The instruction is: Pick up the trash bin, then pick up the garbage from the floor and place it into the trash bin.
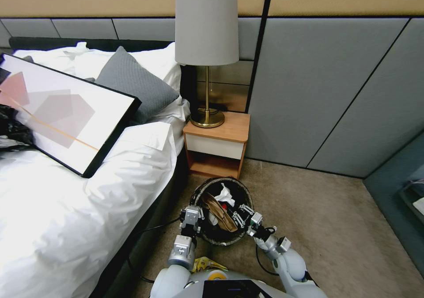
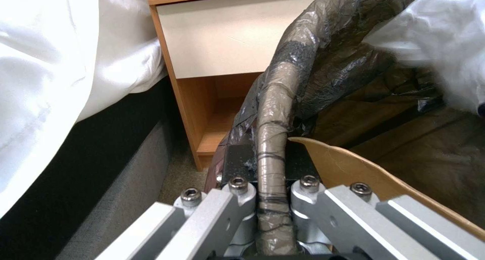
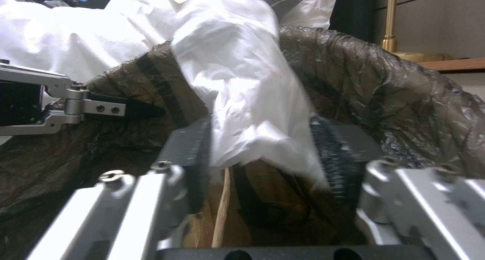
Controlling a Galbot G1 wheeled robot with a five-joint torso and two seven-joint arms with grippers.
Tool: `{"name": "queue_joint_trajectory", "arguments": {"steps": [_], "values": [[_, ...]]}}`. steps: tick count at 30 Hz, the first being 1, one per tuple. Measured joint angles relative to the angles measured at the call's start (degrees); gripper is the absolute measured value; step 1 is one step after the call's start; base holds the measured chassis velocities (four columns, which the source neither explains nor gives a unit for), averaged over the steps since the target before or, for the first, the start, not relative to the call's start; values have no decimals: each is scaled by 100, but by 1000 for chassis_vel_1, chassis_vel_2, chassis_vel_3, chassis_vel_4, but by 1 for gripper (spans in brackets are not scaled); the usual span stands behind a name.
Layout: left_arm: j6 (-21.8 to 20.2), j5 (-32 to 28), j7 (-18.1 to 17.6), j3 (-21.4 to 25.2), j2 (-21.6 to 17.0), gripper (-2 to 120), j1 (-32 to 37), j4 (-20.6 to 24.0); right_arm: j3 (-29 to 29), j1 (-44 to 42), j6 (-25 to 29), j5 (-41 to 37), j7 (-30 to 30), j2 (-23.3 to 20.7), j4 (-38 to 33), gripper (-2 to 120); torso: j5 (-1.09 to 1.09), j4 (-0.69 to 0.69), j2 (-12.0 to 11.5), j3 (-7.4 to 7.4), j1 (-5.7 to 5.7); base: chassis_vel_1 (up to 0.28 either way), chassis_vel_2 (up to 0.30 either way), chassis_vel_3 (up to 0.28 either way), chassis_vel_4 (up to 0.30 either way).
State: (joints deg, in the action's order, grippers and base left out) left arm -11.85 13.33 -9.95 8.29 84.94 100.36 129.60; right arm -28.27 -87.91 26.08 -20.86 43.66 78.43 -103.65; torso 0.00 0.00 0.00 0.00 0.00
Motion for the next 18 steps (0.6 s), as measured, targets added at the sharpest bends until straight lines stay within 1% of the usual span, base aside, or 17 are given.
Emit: {"name": "queue_joint_trajectory", "arguments": {"steps": [1, 4, 5, 8, 9, 11, 14, 18], "values": [[0, 0, 0, 0, 0, 1, 0, 0, 0, 0, 0, 0, 0, 0, 0, 57, 0, 0, 0, 0, 0, 0, 0, 0, 0], [0, 3, 1, 3, 6, 1, 4, 4, -9, -8, -1, 0, 4, -1, -17, 72, 0, 0, 0, 0, 0, 0, 0, 0, 0], [0, 3, 1, 3, 6, 1, 4, 4, -9, -8, -1, 0, 4, -1, -17, 72, 0, 0, 0, 0, 0, 0, 0, 0, 0], [0, 4, 2, 3, 13, 1, 5, 3, -56, 3, -6, -6, 21, -5, -55, 87, 1, 0, 0, 0, 0, 0, 0, 0, 0], [0, 4, 2, 3, 13, 1, 5, 3, -56, 3, -6, -6, 21, -5, -55, 87, 1, 0, 0, 0, 0, 0, 0, 0, 0], [0, 4, 3, 3, 17, 1, 5, -1, -82, -2, -23, -17, 41, -19, -93, 96, 0, 0, 0, 0, 0, 0, 0, 0, 0], [0, 4, 3, 1, 20, 1, 2, -9, -100, -5, -35, -21, 93, -21, -112, 99, 0, 0, 0, 0, 0, 0, 0, 0, 0], [0, 4, 3, -1, 25, 1, -1, -15, -106, -11, -36, -17, 161, -16, -116, 100, 0, 0, 0, 0, 0, 0, 0, 0, 0]]}}
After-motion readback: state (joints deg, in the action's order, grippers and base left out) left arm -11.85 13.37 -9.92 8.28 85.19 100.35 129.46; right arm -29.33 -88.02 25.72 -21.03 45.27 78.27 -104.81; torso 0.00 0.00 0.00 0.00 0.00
